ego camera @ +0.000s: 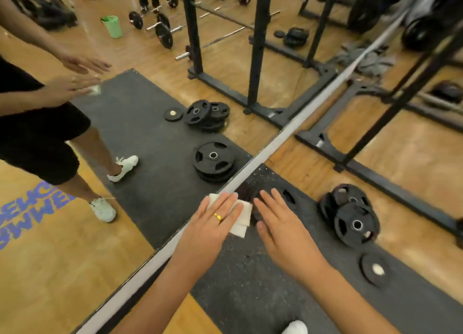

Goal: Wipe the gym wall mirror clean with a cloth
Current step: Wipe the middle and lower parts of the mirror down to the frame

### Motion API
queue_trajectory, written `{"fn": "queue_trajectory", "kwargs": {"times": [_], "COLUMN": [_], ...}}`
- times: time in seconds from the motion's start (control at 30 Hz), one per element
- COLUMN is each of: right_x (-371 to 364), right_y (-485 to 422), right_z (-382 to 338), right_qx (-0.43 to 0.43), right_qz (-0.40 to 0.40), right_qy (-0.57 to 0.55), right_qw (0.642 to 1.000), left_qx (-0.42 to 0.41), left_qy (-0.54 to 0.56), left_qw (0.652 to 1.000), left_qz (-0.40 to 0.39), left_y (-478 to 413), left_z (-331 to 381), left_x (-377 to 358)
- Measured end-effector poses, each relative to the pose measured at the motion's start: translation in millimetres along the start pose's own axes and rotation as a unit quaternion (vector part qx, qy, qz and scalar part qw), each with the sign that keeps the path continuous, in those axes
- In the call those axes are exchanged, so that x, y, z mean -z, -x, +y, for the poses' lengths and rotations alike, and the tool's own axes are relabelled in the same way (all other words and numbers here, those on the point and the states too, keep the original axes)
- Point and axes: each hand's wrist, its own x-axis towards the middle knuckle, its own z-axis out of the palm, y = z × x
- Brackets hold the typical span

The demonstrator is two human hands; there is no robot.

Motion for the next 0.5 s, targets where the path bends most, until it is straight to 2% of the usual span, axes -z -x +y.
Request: {"fn": "queue_trajectory", "kwargs": {"times": [0.23, 0.5], "right_x": [34, 68], "right_y": [34, 23], "right_z": [141, 307], "right_qx": [-0.117, -0.152], "right_qz": [0.046, 0.062], "right_qy": [0.026, 0.011], "right_qw": [0.992, 0.986], "left_qx": [-0.063, -0.021], "left_qy": [0.001, 0.017], "left_qw": [0.994, 0.993], "left_qz": [-0.090, -0.115], "left_y": [-127, -249], "left_z": [75, 138], "left_x": [-47, -141]}}
